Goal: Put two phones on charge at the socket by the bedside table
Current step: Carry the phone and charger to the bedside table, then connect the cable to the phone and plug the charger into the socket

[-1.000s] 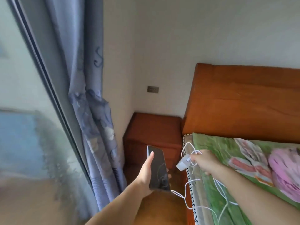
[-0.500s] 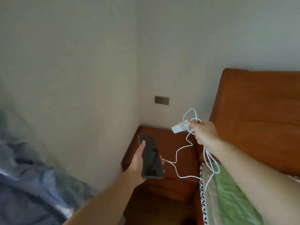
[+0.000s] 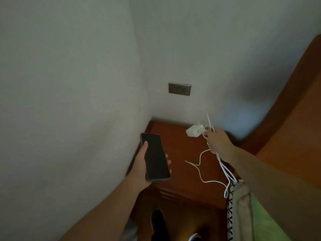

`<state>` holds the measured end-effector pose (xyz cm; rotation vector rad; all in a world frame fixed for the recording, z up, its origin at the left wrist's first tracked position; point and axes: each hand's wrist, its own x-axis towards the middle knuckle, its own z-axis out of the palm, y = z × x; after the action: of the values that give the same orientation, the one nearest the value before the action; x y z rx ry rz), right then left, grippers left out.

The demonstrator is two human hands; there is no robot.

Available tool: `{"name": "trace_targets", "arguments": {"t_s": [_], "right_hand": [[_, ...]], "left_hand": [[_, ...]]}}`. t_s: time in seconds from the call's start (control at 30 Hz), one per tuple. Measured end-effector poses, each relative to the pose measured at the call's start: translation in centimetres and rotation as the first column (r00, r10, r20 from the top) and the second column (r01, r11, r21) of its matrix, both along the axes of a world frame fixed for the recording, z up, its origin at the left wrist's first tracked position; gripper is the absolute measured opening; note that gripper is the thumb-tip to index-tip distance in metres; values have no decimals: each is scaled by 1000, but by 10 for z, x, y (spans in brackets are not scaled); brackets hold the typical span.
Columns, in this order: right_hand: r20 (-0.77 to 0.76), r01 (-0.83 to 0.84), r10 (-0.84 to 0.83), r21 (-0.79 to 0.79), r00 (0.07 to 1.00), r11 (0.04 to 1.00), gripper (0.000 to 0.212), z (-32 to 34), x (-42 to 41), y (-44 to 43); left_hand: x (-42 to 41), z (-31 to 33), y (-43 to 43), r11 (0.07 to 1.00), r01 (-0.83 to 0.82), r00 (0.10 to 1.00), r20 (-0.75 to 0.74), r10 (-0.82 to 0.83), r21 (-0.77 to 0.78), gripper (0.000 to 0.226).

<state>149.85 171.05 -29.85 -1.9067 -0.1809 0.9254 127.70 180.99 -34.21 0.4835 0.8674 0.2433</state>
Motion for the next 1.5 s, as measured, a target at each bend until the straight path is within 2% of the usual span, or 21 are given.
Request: {"name": "trace_targets", "arguments": {"t_s": [0.1, 0.23, 0.5, 0.7, 0.83, 0.97, 1.27, 1.5], "right_hand": [[91, -21, 26, -59, 995, 998, 20, -28, 17, 16], [-4, 34, -35, -96, 999, 995, 22, -71, 21, 35], [-36, 24, -32, -184, 999, 983, 16, -136, 11, 53], [128, -55, 92, -266, 987, 962, 20, -183, 6, 46], [286, -113, 228, -369, 931, 923, 21, -208, 3, 36], [362, -138, 320, -447, 876, 884, 25, -231, -3, 23], [355, -181, 365, -456, 861, 871, 21, -269, -24, -4], [272, -313, 592, -646, 759, 697, 20, -291, -15, -13]], "left_hand": [[25, -14, 23, 999, 20, 1000, -1, -20, -42, 72], [55, -32, 39, 993, 65, 998, 22, -63, -97, 76], [85, -73, 53, 982, 80, 997, 25, -77, -170, 72], [78, -100, 63, 982, 51, 998, -33, -58, -182, 68], [71, -116, 70, 982, 6, 998, -56, -16, -190, 69], [65, -131, 70, 983, 1, 997, -76, -15, -185, 69], [69, -159, 61, 979, 50, 994, -89, -69, -197, 63], [79, -192, 50, 974, 74, 990, -106, -98, -216, 68]]}}
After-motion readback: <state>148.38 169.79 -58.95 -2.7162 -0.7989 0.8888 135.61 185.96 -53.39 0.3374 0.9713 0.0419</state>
